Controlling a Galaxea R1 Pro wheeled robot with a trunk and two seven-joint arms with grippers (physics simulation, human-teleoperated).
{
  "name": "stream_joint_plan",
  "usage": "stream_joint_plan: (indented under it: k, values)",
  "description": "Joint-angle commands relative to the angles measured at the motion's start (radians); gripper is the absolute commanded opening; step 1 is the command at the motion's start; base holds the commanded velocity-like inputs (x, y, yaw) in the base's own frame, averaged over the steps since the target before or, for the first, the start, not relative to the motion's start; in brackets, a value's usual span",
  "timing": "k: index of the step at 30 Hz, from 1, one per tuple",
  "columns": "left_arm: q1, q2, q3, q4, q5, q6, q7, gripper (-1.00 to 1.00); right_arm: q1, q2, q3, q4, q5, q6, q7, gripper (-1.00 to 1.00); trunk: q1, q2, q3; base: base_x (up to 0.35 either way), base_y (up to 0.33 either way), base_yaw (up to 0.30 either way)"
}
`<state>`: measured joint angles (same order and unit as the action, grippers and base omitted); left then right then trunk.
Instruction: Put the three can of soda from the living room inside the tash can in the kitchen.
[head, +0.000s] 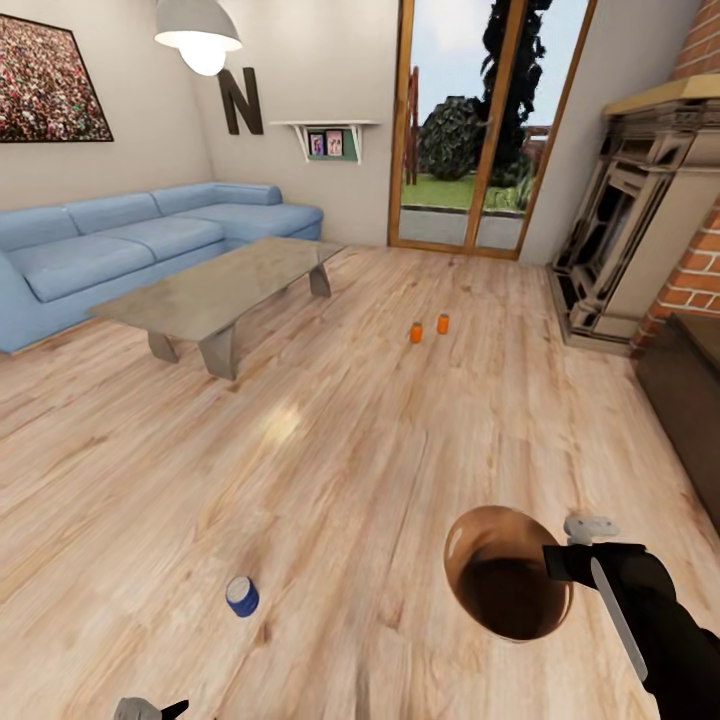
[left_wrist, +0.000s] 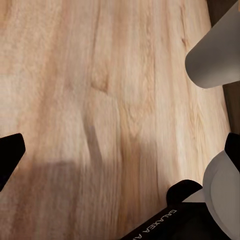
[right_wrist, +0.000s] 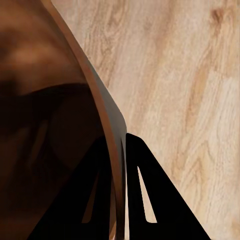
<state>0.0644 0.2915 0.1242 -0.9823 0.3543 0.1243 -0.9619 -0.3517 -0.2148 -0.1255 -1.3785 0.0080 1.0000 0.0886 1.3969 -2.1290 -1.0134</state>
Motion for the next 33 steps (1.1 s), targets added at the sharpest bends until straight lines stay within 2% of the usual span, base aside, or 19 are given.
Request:
stream_joint_plan:
  k: [1, 12, 16, 17, 19, 21, 22, 23, 24, 25, 26, 27, 28, 30, 31, 33]
  values:
    - [0.000, 0.000, 0.000, 0.000, 0.000, 0.000, 0.000, 1.00, 0.000, 0.000, 0.000, 0.000, -0.011, 0.000, 0.005, -1.00, 0.000, 0.000, 0.000, 0.347, 0.000, 0.000]
    - [0.000, 0.000, 0.002, 0.001, 0.000, -0.001, 0.001, 1.00, 0.000, 0.000, 0.000, 0.001, -0.011, 0.000, 0.005, -1.00, 0.000, 0.000, 0.000, 0.345, 0.000, 0.000]
    - [0.000, 0.000, 0.071, 0.001, 0.000, -0.001, 0.001, 1.00, 0.000, 0.000, 0.000, 0.001, -0.011, 0.000, 0.005, -1.00, 0.000, 0.000, 0.000, 0.123, 0.000, 0.000]
    - [0.000, -0.001, 0.123, 0.001, 0.000, -0.002, 0.001, 1.00, 0.000, 0.000, 0.000, 0.001, -0.011, 0.000, 0.004, -1.00, 0.000, 0.000, 0.000, 0.019, 0.000, 0.000]
    - [0.000, -0.002, 0.129, 0.001, 0.000, -0.001, 0.026, 1.00, -0.001, 0.000, 0.000, 0.001, -0.011, 0.000, 0.004, -1.00, 0.000, 0.000, 0.000, 0.011, 0.000, 0.000]
    - [0.000, -0.007, 0.132, -0.008, 0.002, 0.003, 0.110, 1.00, -0.001, 0.000, 0.000, 0.001, -0.011, 0.000, 0.005, -1.00, 0.000, 0.000, 0.000, 0.006, 0.000, 0.000]
    - [-0.017, -0.049, 0.117, -0.020, 0.002, 0.008, 0.340, 1.00, -0.001, 0.000, 0.000, 0.001, -0.011, 0.000, 0.004, -1.00, 0.000, 0.000, 0.000, 0.002, 0.000, 0.000]
    - [-0.047, -0.092, 0.093, -0.019, -0.003, 0.008, 0.477, 1.00, -0.001, 0.000, 0.000, 0.001, -0.011, 0.000, 0.004, -1.00, 0.000, 0.000, 0.000, 0.001, 0.000, 0.000]
    - [-0.082, -0.125, 0.060, -0.009, -0.017, 0.009, 0.594, 1.00, -0.001, 0.000, 0.000, 0.001, -0.011, 0.000, 0.004, -1.00, 0.000, 0.000, 0.000, 0.000, 0.000, 0.000]
    - [-0.099, -0.137, 0.040, 0.002, -0.028, 0.008, 0.644, 1.00, -0.001, 0.000, 0.000, 0.001, -0.011, 0.000, 0.004, -1.00, 0.000, 0.000, 0.000, 0.000, 0.000, 0.000]
    - [-0.134, -0.155, 0.001, 0.035, -0.054, 0.007, 0.725, 1.00, -0.001, 0.000, 0.000, 0.001, -0.011, 0.000, 0.004, -1.00, 0.000, 0.000, 0.000, 0.000, 0.000, 0.000]
    - [-0.154, -0.161, -0.014, 0.056, -0.067, 0.006, 0.757, 1.00, -0.001, 0.000, 0.000, 0.001, -0.011, 0.000, 0.004, -1.00, 0.000, 0.000, 0.000, 0.000, 0.000, 0.000]
    - [-0.248, -0.185, -0.051, 0.174, -0.099, 0.002, 0.834, 1.00, 0.000, 0.000, 0.000, 0.001, -0.011, 0.000, 0.003, -1.00, 0.000, 0.000, 0.000, 0.000, 0.000, 0.000]
    - [-0.299, -0.193, -0.059, 0.249, -0.107, -0.002, 0.853, 1.00, 0.000, 0.000, 0.000, 0.001, -0.011, 0.000, 0.003, -1.00, 0.000, 0.000, 0.000, 0.000, 0.000, 0.000]
    - [-0.405, -0.203, -0.070, 0.416, -0.118, -0.065, 0.881, 1.00, 0.000, 0.000, 0.000, 0.003, -0.011, 0.000, 0.003, -1.00, 0.000, 0.000, 0.000, 0.000, 0.000, 0.000]
    - [-0.436, -0.205, -0.072, 0.467, -0.120, -0.106, 0.910, 1.00, 0.000, 0.000, 0.000, 0.009, -0.010, 0.000, 0.003, -1.00, 0.000, 0.000, 0.000, 0.000, 0.000, 0.000]
